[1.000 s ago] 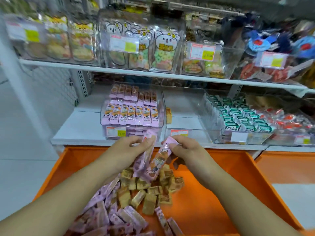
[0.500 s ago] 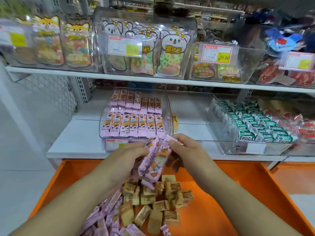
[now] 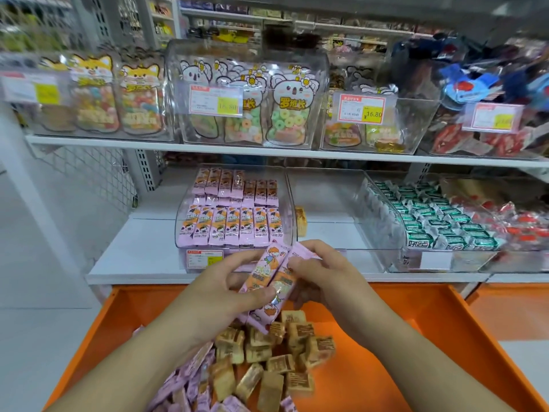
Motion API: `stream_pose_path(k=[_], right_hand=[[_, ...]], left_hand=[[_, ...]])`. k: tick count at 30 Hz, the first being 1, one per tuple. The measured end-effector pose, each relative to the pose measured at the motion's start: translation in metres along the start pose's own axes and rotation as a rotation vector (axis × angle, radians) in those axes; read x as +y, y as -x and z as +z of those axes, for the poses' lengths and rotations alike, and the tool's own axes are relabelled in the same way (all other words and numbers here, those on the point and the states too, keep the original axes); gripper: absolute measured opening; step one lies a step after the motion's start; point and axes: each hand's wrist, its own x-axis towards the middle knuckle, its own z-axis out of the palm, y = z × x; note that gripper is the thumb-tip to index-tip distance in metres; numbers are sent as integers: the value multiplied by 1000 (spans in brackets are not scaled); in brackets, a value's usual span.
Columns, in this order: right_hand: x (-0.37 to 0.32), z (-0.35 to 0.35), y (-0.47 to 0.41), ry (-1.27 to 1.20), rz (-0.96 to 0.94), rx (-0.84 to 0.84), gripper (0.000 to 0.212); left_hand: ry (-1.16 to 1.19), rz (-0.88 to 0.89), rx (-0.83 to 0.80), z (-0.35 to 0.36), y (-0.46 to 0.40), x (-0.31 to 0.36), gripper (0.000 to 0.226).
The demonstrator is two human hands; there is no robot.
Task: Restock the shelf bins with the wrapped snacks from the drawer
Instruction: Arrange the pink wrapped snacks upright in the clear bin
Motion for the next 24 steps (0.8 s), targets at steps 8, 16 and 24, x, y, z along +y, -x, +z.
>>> stream_pose_path(k=[8, 16, 24], right_hand=[[-15, -16, 14, -162, -3, 210, 15], [-2, 9, 8, -14, 62, 270, 28], [-8, 28, 3, 40, -59, 280, 30]], left_hand=[[153, -21, 337, -9, -5, -2, 40], [128, 11, 207, 14, -2, 3, 41], [100, -24, 164, 10, 1, 8, 41]])
